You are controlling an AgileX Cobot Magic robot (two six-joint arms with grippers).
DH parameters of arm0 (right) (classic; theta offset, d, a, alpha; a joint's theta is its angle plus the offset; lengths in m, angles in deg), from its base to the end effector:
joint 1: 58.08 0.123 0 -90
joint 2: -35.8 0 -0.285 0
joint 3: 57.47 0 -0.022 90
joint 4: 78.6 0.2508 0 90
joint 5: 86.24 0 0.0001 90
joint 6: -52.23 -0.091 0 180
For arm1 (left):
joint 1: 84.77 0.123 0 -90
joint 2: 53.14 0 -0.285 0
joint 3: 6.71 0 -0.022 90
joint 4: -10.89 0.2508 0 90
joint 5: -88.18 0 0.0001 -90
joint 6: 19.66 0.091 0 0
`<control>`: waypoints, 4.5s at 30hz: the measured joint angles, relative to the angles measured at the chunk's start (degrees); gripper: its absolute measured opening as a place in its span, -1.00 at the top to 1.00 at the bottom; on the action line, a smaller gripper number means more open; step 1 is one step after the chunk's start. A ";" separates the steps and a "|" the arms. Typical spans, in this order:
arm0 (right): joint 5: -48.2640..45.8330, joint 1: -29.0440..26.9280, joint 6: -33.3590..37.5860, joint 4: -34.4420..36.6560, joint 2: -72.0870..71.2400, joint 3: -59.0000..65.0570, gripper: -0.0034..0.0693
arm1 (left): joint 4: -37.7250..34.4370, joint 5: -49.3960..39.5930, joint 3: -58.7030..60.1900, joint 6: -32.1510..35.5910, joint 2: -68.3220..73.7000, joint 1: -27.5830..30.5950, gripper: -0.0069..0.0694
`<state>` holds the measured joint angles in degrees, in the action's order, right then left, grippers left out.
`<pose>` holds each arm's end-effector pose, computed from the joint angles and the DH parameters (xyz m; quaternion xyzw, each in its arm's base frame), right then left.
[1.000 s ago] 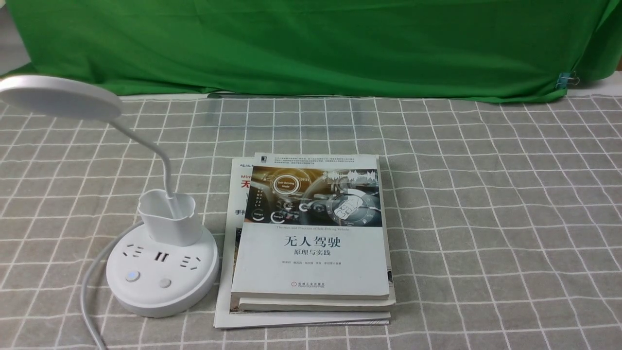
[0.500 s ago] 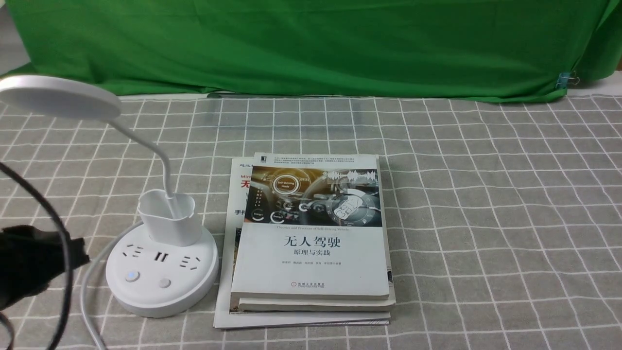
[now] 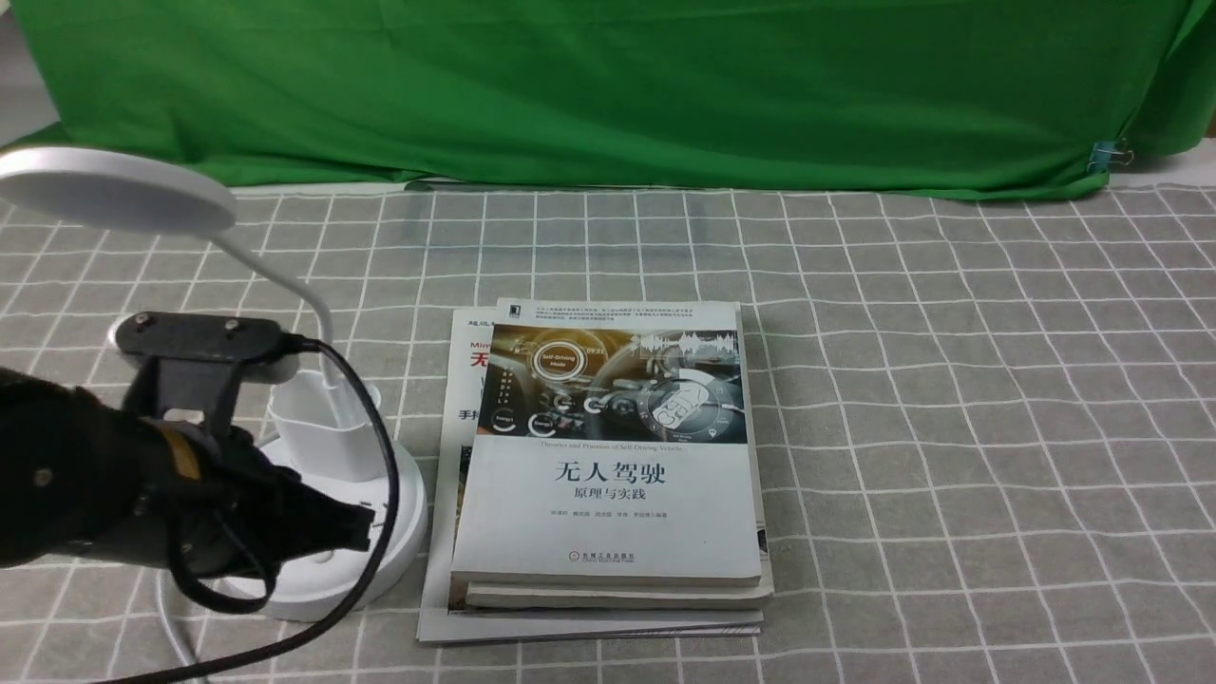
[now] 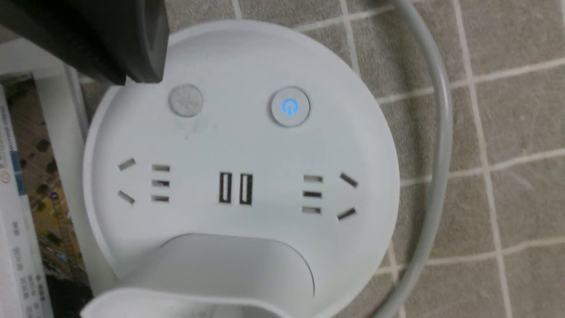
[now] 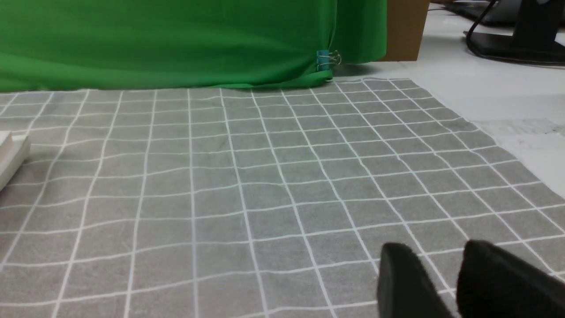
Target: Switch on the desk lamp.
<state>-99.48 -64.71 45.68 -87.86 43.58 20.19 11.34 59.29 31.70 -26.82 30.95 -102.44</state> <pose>0.0550 -0.0098 0.1899 0.0395 0.7566 -0.0657 0.6494 0.2264 -0.0718 0.2103 0.0916 0.9647 -0.0505 0.2419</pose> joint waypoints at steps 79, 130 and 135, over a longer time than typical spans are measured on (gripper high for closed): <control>0.00 0.00 -0.01 0.00 0.00 0.00 0.23 | 1.28 0.76 17.67 -0.38 -63.10 -0.49 0.77; 0.06 0.00 -0.01 0.00 0.00 0.00 0.23 | -0.45 16.23 39.27 10.75 -76.26 10.93 0.77; 0.04 0.00 -0.01 0.00 0.00 0.00 0.23 | -0.45 16.29 39.27 10.75 -76.40 10.93 0.77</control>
<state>-99.45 -64.71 45.67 -87.86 43.58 20.19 10.89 75.58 70.97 -16.07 -45.46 -91.50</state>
